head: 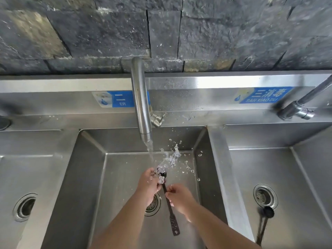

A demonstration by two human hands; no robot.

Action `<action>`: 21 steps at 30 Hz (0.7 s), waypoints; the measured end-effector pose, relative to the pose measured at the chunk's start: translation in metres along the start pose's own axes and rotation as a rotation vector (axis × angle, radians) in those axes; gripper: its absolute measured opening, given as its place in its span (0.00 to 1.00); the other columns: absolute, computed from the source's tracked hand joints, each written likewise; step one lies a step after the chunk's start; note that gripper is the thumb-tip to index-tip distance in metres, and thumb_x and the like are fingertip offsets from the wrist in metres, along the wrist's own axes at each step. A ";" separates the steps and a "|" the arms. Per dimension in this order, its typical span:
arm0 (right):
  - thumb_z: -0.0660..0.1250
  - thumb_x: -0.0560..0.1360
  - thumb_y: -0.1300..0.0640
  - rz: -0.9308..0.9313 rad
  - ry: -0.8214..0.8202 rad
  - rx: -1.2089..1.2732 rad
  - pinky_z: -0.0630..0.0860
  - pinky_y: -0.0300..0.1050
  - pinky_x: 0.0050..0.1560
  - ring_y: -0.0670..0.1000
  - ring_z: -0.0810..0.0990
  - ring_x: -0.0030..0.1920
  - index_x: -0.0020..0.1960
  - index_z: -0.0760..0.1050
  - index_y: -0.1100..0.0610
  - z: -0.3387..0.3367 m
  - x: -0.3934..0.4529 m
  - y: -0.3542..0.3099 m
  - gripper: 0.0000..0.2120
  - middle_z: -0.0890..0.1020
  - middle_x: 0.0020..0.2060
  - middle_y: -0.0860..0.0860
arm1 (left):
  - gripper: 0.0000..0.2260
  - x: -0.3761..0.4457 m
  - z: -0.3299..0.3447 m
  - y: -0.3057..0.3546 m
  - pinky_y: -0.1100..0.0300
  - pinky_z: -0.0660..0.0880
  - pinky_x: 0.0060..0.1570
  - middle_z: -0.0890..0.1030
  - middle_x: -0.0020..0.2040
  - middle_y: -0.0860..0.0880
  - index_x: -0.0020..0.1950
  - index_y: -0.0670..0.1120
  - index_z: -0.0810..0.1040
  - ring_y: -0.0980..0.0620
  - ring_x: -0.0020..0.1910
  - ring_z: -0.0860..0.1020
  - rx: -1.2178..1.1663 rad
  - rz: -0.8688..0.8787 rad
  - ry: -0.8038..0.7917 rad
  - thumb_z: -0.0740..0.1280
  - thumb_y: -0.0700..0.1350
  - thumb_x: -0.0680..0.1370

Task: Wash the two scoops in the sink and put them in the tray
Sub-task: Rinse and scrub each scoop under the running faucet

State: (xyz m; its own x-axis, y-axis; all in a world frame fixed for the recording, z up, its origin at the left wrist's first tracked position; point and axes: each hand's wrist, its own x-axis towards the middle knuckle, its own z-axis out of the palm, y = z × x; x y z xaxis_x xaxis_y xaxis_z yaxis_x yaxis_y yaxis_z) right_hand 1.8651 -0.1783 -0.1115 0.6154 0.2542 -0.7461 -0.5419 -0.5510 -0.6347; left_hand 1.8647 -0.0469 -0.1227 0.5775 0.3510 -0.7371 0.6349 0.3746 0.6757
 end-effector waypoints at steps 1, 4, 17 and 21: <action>0.63 0.74 0.64 -0.019 0.017 -0.039 0.65 0.44 0.34 0.49 0.71 0.31 0.35 0.74 0.58 -0.002 -0.003 -0.003 0.09 0.75 0.30 0.53 | 0.06 -0.003 0.001 0.005 0.57 0.74 0.34 0.81 0.46 0.41 0.50 0.43 0.76 0.46 0.39 0.80 0.014 0.003 0.008 0.61 0.34 0.79; 0.59 0.76 0.66 0.004 0.018 0.048 0.75 0.45 0.32 0.50 0.81 0.31 0.42 0.73 0.60 -0.007 -0.014 -0.013 0.07 0.81 0.35 0.57 | 0.05 -0.005 0.008 0.016 0.64 0.71 0.22 0.81 0.39 0.39 0.52 0.38 0.74 0.53 0.25 0.79 0.102 0.047 0.034 0.64 0.32 0.77; 0.60 0.80 0.63 -0.018 0.009 0.236 0.69 0.41 0.29 0.50 0.74 0.26 0.43 0.76 0.63 -0.023 -0.041 -0.003 0.10 0.72 0.29 0.54 | 0.06 -0.040 -0.003 0.049 0.63 0.80 0.32 0.81 0.44 0.45 0.51 0.44 0.78 0.48 0.43 0.84 0.324 0.155 -0.075 0.64 0.36 0.79; 0.61 0.80 0.59 -0.069 -0.018 0.121 0.71 0.37 0.31 0.49 0.76 0.28 0.42 0.77 0.61 -0.031 -0.046 -0.006 0.11 0.77 0.30 0.51 | 0.11 -0.056 -0.017 0.063 0.53 0.83 0.46 0.81 0.49 0.45 0.54 0.48 0.79 0.48 0.45 0.83 0.346 0.221 -0.167 0.64 0.34 0.78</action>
State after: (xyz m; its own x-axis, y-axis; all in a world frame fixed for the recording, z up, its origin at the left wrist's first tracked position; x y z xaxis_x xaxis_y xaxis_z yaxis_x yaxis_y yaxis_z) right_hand 1.8584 -0.2116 -0.0673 0.6440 0.3026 -0.7027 -0.5644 -0.4321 -0.7034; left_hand 1.8641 -0.0285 -0.0386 0.7757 0.2364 -0.5851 0.6047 -0.0134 0.7963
